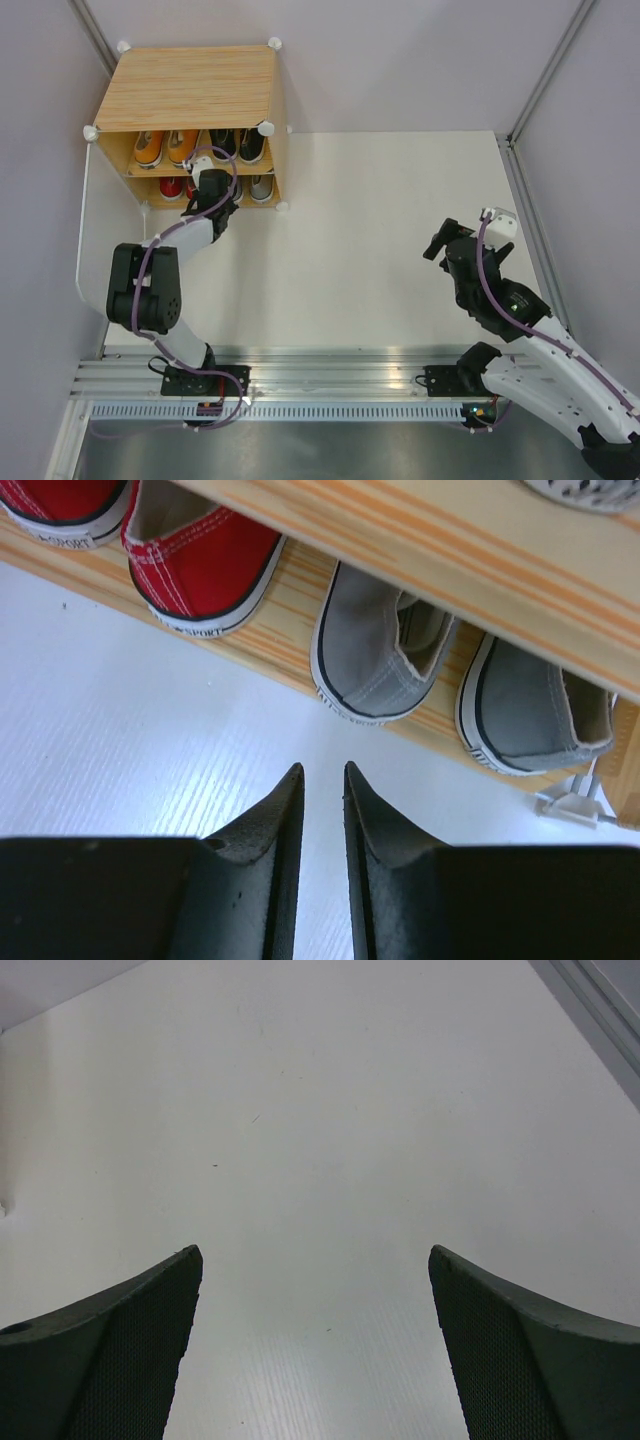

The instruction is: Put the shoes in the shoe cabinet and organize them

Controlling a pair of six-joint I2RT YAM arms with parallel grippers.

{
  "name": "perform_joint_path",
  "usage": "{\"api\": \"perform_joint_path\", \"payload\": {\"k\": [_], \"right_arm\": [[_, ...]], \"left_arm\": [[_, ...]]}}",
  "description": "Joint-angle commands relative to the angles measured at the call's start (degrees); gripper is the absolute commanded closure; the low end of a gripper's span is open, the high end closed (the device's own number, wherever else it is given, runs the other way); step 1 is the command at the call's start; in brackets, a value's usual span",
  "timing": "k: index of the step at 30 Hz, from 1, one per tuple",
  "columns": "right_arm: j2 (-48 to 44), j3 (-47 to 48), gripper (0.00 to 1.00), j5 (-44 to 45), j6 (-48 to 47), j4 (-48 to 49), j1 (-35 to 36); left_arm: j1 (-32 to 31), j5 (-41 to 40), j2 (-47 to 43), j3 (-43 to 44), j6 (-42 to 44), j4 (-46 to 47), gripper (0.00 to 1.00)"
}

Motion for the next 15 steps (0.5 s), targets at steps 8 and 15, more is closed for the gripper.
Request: {"api": "perform_joint_path", "payload": {"k": [8,15], "right_arm": [[0.31,0.16,0.02,0.65,0.68,2.06,-0.18],[1.72,0.86,0.02,1.44,0.77,2.41,-0.1]], "left_arm": [[3.53,6.18,5.84,6.8,2.97,2.56,0.73],[4.24,7.23,9.89,12.24,3.23,1.86,0.73]]}}
